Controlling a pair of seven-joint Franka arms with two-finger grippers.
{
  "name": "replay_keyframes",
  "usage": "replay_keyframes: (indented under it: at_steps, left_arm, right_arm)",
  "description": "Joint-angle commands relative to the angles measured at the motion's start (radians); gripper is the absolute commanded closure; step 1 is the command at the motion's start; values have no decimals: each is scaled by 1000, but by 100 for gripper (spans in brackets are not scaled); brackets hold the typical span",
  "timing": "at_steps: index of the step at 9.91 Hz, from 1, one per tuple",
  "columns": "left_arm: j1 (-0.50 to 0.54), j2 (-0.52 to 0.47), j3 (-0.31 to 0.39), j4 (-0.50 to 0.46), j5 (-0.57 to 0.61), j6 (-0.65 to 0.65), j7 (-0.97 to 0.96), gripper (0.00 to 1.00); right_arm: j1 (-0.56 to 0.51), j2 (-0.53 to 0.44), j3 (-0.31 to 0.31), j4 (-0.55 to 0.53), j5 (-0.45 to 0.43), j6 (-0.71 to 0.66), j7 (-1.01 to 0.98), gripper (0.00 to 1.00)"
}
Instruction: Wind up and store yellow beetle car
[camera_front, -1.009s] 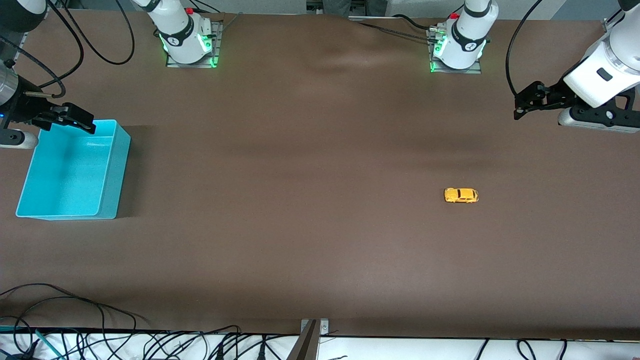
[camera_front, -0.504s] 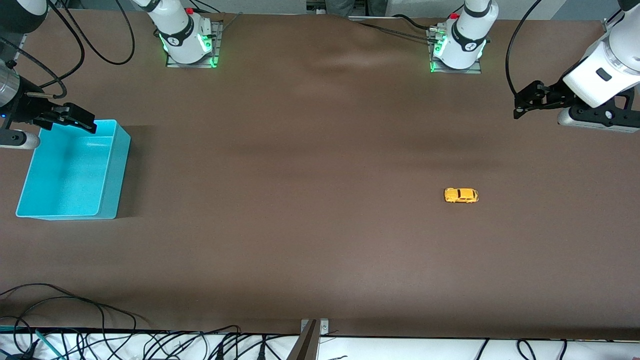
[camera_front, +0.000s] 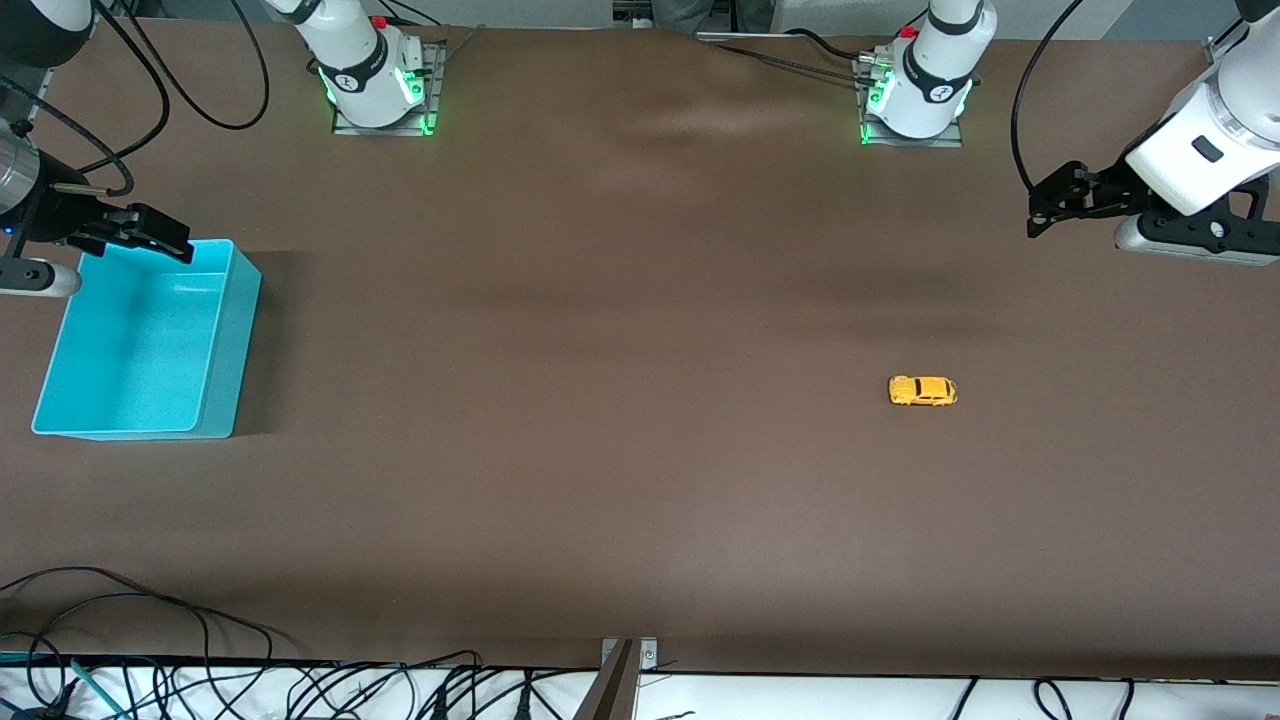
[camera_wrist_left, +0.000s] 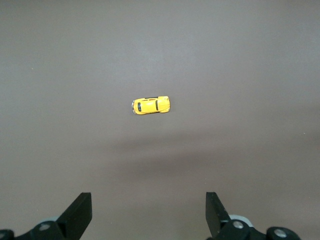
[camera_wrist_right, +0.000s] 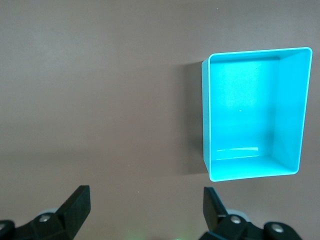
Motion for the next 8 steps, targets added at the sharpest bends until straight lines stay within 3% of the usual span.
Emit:
replay_keyframes:
  at_steps: [1, 8]
  left_arm:
    - [-1, -6, 2, 4, -25, -14, -10, 0]
    - [1, -6, 5, 4, -14, -8, -11, 0]
  right_arm:
    - [0, 1, 0, 2, -15, -8, 13, 0]
    - [2, 1, 2, 1, -15, -8, 13, 0]
